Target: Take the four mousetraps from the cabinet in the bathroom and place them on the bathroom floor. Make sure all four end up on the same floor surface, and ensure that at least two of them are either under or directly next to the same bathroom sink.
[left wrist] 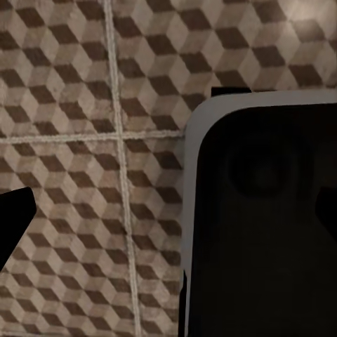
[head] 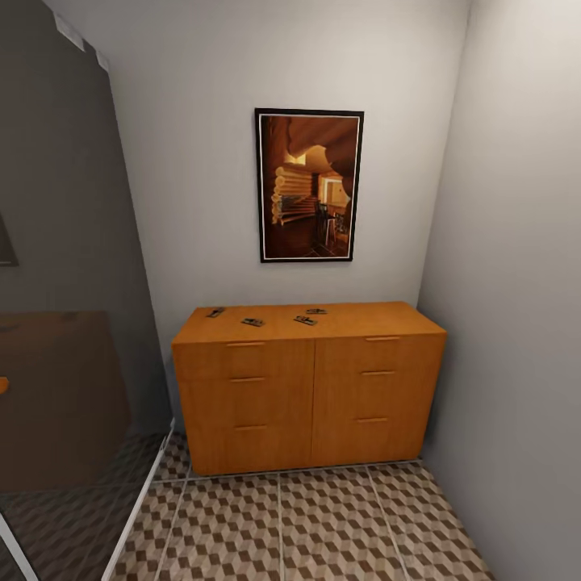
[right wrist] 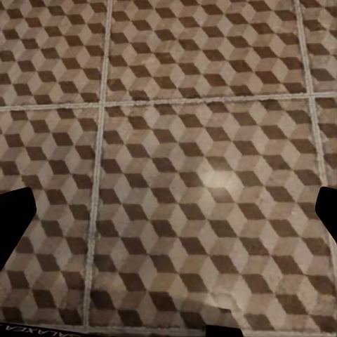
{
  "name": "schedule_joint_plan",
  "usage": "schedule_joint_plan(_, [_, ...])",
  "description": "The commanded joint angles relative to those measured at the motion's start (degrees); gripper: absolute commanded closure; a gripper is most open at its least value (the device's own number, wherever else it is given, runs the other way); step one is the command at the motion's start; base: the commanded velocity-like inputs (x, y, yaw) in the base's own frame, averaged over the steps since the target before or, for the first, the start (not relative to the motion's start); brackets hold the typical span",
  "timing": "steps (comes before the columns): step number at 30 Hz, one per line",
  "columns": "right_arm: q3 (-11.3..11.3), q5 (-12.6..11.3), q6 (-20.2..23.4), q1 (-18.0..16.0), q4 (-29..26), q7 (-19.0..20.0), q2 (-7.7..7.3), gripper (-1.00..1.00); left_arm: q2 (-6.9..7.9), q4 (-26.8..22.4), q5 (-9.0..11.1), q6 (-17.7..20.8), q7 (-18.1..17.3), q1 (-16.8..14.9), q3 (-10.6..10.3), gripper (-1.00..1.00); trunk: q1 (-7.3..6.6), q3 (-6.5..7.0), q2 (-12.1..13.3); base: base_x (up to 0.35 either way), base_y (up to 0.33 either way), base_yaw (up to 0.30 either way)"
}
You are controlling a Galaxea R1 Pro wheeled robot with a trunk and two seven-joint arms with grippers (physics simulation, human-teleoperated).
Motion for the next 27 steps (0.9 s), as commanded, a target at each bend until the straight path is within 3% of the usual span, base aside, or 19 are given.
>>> schedule_joint_plan(1, [0.0, 0.0, -0.2, 0.0, 0.0, 0.1, -0.03, -1.0, 0.0, 0.0, 0.0, -0.3, 0.1, 0.0, 0.0, -1.0, 0.0, -0.05, 0.0, 0.0, 0.0, 0.0])
schedule_joint_plan(27, [-0.1, 0.0, -0.3, 0.0, 0.6, 0.1, -0.2, -1.0, 0.02, -0.5, 0.0, -0.4, 0.1, 0.0, -0.2, -1.0, 0.0, -0.05, 0.0, 0.0, 0.0, 0.0])
